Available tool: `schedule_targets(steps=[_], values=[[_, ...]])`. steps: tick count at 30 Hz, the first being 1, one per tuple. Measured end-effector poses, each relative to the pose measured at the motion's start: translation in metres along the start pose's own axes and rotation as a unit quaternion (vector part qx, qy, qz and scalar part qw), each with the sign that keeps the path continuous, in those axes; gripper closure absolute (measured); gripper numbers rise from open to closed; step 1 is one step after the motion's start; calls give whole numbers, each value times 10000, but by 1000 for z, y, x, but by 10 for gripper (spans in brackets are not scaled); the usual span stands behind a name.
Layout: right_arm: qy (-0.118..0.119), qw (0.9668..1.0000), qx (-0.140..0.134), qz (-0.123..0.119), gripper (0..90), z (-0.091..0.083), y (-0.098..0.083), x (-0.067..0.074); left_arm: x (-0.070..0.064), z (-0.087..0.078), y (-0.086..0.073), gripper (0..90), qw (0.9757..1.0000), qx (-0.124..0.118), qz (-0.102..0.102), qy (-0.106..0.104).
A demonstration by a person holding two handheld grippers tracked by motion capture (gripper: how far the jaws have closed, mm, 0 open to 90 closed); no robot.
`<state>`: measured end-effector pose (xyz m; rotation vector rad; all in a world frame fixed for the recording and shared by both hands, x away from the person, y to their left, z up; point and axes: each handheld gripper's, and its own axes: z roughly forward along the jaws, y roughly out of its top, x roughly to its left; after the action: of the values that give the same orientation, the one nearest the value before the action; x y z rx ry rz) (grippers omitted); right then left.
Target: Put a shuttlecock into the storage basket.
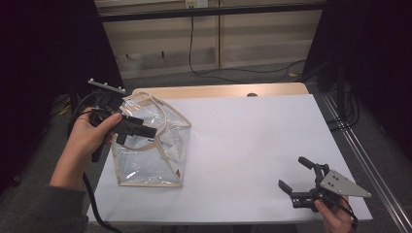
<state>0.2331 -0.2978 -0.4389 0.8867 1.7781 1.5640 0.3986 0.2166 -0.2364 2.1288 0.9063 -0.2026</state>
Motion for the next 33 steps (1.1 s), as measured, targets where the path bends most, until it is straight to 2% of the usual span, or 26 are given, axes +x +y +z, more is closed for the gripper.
schedule_targets(steps=[8,33], values=[[6,10000,-5,-8,8,0,0,0,0,2,-7,90,9999,19,9,-139],[13,10000,0,-8,9,0,0,0,5,17,-28,90,9992,56,-19,-388]])
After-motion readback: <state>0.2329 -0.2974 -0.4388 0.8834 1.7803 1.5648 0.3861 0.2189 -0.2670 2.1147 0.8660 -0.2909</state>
